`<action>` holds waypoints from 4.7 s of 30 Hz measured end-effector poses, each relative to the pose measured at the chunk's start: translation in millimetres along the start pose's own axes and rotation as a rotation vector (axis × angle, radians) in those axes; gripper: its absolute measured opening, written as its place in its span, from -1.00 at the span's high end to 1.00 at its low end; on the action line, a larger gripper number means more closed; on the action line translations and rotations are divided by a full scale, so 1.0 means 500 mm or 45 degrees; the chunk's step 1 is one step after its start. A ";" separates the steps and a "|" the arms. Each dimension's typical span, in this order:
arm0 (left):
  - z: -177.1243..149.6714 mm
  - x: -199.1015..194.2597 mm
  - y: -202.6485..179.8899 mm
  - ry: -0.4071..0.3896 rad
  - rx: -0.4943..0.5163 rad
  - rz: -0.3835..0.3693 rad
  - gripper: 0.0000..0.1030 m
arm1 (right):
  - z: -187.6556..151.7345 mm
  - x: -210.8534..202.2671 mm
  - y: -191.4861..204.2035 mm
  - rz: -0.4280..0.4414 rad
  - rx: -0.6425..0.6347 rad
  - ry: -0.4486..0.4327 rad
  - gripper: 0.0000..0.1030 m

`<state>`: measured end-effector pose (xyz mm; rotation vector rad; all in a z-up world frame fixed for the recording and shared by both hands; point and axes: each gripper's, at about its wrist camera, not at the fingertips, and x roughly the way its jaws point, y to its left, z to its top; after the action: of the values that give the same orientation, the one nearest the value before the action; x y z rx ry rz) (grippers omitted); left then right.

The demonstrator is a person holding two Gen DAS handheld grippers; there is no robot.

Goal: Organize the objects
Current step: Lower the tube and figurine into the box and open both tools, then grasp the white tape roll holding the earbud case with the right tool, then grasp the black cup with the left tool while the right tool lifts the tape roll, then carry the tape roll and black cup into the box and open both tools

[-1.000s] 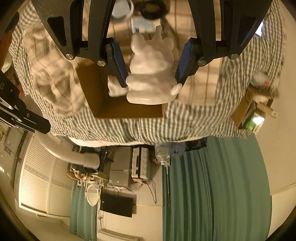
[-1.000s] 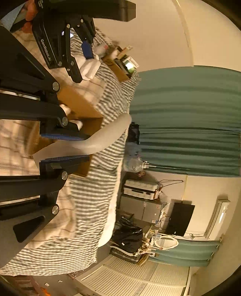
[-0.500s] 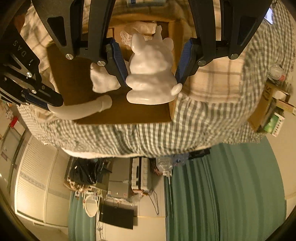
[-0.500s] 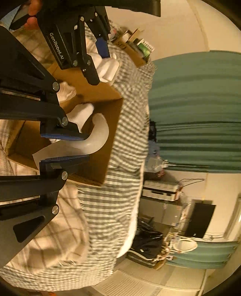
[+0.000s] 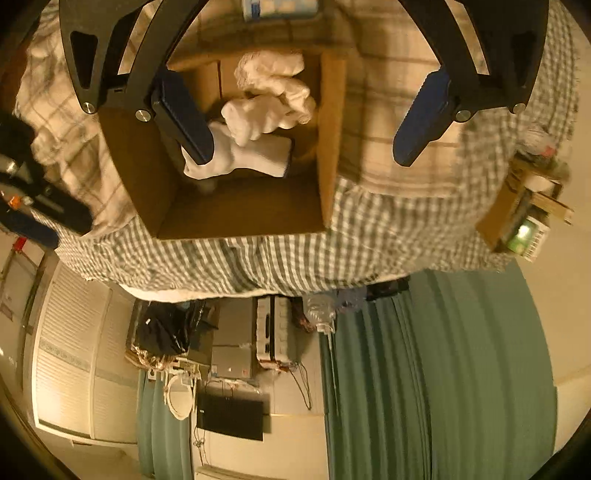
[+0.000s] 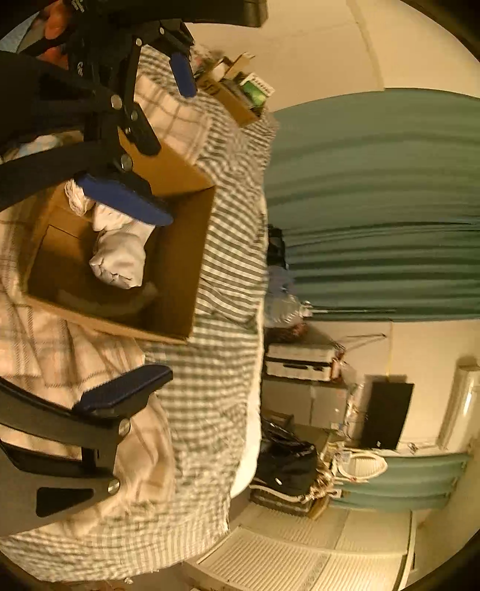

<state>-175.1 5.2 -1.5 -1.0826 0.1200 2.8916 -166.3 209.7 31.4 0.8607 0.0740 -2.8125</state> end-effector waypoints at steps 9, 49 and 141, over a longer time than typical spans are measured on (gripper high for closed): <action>-0.028 -0.202 0.033 -0.086 -0.018 0.035 -1.00 | 0.043 -0.232 0.019 -0.019 -0.017 -0.140 -0.94; -0.349 -0.094 0.042 0.322 -0.079 0.089 -1.00 | -0.325 -0.063 0.174 0.162 -0.344 0.416 -0.99; 0.029 0.095 -0.076 -0.003 0.056 -0.091 -0.44 | -0.008 0.079 -0.034 0.107 -0.032 0.104 -0.49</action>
<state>-217.4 45.4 -24.2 -1.0540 0.1412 2.8132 -199.5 219.7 5.9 0.9499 0.0832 -2.6932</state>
